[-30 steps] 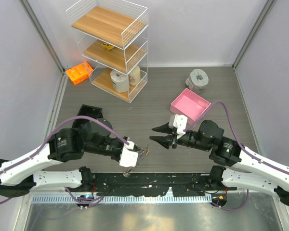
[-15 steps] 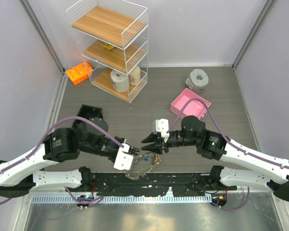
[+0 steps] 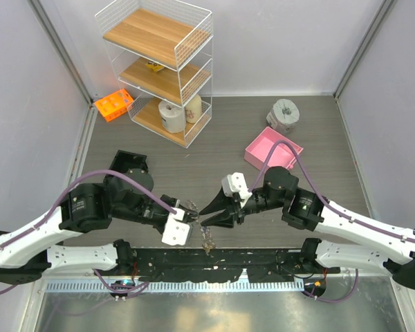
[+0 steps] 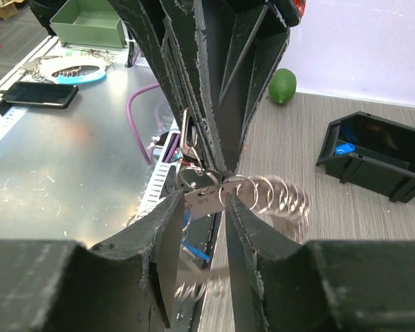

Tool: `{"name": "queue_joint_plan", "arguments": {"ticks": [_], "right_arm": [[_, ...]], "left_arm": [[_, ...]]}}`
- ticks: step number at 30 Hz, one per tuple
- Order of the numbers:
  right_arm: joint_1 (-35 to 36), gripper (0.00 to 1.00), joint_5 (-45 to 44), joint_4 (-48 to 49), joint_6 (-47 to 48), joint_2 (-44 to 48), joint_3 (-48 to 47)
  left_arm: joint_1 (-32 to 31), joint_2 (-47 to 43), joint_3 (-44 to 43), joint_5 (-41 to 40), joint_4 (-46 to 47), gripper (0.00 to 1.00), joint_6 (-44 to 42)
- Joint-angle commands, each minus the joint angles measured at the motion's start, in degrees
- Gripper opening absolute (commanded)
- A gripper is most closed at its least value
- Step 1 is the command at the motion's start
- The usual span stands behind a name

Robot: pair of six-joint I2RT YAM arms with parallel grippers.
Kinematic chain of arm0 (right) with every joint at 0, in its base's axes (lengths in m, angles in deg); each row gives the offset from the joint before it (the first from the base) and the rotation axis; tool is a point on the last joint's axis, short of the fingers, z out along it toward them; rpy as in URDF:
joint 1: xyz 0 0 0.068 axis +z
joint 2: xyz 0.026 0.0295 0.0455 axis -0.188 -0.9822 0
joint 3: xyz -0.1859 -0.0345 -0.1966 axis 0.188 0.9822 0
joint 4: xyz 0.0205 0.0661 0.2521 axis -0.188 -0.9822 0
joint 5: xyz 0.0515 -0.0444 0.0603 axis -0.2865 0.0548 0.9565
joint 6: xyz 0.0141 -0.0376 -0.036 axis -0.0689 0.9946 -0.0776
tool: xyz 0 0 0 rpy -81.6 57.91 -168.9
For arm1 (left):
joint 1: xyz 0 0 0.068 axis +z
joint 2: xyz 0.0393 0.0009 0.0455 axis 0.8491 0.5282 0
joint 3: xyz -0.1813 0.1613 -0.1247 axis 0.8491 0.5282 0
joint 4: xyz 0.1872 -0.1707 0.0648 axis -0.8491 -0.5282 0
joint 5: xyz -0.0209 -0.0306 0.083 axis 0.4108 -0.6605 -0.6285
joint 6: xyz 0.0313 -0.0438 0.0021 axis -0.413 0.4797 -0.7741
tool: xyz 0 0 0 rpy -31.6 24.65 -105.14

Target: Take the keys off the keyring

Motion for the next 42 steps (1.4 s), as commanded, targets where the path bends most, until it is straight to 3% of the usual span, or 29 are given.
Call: {"name": "queue_joint_plan", "arguments": {"ticks": [1, 14, 21, 25, 28, 38, 42], "right_arm": [[-0.06, 0.36, 1.99, 5.61, -2.37, -1.13, -1.3], [-0.06, 0.36, 4.46, 9.03, -4.57, -3.15, -1.91], [-0.06, 0.45, 6.12, 10.62, -5.19, -3.06, -1.74], [-0.06, 0.34, 7.62, 11.32, -5.37, -3.33, -1.65], [-0.06, 0.32, 9.55, 12.64, -7.02, -3.77, -1.21], [0.29, 0.35, 10.7, 17.21, -10.2, -4.29, 0.72], [0.73, 0.41, 10.61, 17.47, -10.46, -5.0, 0.64]], "left_arm": [[0.16, -0.83, -2.74, 1.33, 2.58, 0.0, -0.5], [0.25, -1.01, -3.0, 3.27, 3.11, 0.0, -0.94], [0.25, -0.92, -2.74, 3.36, 3.11, 0.0, -0.94], [0.25, -1.01, -2.92, 3.18, 3.46, 0.0, -0.94], [0.16, -1.27, -3.09, 2.57, 3.89, 0.0, -1.12], [0.16, -2.33, -3.09, 1.86, 6.27, 0.0, -1.38], [0.25, -2.68, -2.83, 1.77, 7.41, 0.0, -1.47]]}}
